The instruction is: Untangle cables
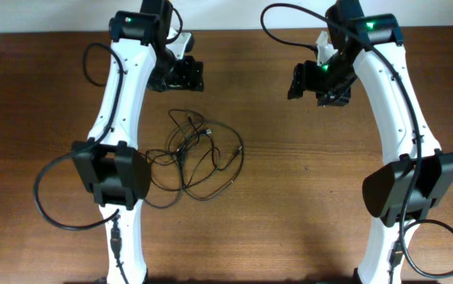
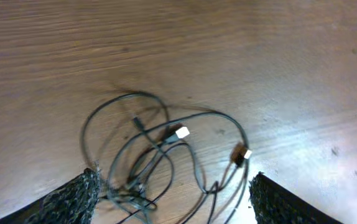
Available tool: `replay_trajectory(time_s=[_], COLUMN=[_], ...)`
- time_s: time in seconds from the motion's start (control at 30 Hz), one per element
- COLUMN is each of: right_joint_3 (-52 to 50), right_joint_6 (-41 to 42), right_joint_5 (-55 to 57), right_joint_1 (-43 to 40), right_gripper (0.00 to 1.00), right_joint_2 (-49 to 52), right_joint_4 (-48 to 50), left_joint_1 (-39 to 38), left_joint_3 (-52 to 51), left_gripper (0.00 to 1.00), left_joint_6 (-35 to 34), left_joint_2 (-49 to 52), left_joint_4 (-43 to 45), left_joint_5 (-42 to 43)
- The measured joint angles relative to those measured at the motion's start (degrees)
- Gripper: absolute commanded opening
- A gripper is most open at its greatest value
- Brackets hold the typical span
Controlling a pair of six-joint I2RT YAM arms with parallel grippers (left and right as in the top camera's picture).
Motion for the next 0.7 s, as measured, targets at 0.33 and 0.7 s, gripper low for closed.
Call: replay_trajectory(time_s=[0.33, 0.7], right_joint_3=[0.0, 0.0], right_joint_6=[0.0, 0.0], right_joint_5=[0.2, 2.6], right_joint_1=[0.0, 0.0], right_gripper=[0.8, 0.81], right_joint_2=[0.0, 0.0], right_joint_4=[-0.8, -1.3], left_joint_1=[-0.3, -0.7], left_joint_3=[-0.7, -3.4], left_gripper=[0.83, 0.63], left_joint_6=[12.5, 14.6], left_joint_2=[2.2, 2.2], left_joint_4=[-0.3, -7.8], left_joint_5=[4.0, -0.1])
